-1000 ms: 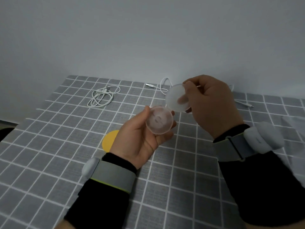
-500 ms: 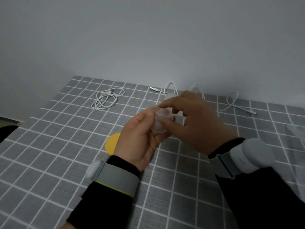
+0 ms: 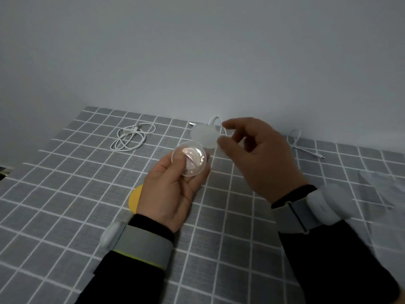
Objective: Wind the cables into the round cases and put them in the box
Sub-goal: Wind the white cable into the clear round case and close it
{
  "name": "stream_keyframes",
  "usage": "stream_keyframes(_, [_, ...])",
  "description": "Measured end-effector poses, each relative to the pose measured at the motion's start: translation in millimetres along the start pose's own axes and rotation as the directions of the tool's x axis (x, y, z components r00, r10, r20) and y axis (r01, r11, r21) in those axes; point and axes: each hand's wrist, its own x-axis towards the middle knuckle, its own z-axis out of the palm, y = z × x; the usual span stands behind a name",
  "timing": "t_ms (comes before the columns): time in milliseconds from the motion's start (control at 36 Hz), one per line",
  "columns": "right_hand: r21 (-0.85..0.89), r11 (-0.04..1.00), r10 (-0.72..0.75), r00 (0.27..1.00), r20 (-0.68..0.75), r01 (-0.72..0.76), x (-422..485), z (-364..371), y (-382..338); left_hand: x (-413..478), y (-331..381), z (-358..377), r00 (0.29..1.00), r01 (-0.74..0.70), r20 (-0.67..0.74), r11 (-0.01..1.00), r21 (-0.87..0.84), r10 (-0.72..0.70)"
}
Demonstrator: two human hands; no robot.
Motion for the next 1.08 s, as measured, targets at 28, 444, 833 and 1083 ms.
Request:
stream_keyframes(28, [0.014,0.999,0.046,0.997,-0.064,-0.045,4.4,-5.2,-0.4,0.7,0.8,-0.2,1.000,-0.012,-0.023,1.000,-0.011,0.012])
stream_keyframes(444, [-0.337,0.931,0.168,0.984,0.065,-0.137,84.2,43.1,9.7,2.9,6.9,-0.8,0.964,-0.187,-0.203,0.981,-0.053,0.173])
stream_keyframes(833, [-0.736,0.677,0.378,0.848,0.372,0.021,93.4,71.2,45.5,7.1,9.7,-4.7,0.957,-0.204,-0.224,0.976,-0.077,0.182])
stream_keyframes(1083, [-0.850,0.526,0.496,0.827,0.267,-0.041,80.6,56.5,40.8,7.5,4.4,-3.5,0.959,-0.200,-0.202,0.979,0.027,0.201])
